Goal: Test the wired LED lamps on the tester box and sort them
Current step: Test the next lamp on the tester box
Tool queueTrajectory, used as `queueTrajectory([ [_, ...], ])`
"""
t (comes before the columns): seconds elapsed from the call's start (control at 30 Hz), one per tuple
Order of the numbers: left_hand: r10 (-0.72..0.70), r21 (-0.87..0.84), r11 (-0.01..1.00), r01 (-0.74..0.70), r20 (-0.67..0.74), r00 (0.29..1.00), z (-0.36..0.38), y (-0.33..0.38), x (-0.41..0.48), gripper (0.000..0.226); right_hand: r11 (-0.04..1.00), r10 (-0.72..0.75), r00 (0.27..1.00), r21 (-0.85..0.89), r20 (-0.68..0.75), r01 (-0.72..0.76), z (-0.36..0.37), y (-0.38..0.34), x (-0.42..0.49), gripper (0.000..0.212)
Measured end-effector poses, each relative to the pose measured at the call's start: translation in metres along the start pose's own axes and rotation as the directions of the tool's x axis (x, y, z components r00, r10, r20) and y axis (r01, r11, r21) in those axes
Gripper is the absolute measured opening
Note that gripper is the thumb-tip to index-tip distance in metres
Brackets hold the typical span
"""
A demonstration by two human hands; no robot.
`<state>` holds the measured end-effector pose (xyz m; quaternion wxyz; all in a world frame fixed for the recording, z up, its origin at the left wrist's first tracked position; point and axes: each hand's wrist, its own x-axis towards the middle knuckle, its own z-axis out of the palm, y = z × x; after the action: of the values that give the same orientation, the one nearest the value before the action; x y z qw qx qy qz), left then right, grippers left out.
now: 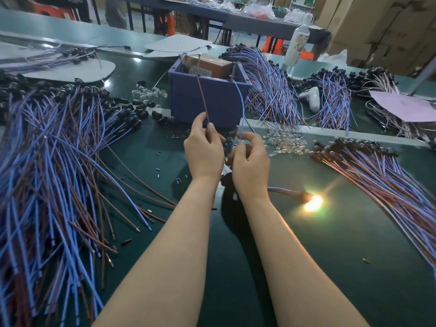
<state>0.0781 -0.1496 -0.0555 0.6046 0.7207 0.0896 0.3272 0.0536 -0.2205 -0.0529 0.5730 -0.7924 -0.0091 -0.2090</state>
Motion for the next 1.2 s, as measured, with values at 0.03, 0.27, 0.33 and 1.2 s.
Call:
queueTrajectory([
  [0.03, -0.001, -0.001, 1.0, 0.001, 0.004, 1.0, 0.0, 0.0, 0.0, 0.033, 1.0, 0.0, 1.0, 0.003, 0.003, 0.0, 0.0, 0.0, 0.0, 0.017],
  [0.27, -0.009, 0.005, 1.0, 0.009, 0.015, 1.0, -0.001, 0.002, -0.001, 0.033, 1.0, 0.004, 1.0, 0.001, 0.002, -0.004, -0.001, -0.001, 0.0, 0.017],
  [0.33, -0.019, -0.005, 1.0, 0.019, 0.018, 1.0, -0.001, 0.003, -0.001, 0.032, 1.0, 0.008, 1.0, -0.002, 0.004, -0.008, -0.002, -0.002, 0.0, 0.017],
  [1.2, 0.11, 0.245, 0.872, -0.424, 0.746, 0.657, 0.068, 0.145, -0.057, 0.033, 0.858, 0.142, 0.869, 0.497, -0.474, 0.131, -0.18, -0.053, 0.022, 0.021],
])
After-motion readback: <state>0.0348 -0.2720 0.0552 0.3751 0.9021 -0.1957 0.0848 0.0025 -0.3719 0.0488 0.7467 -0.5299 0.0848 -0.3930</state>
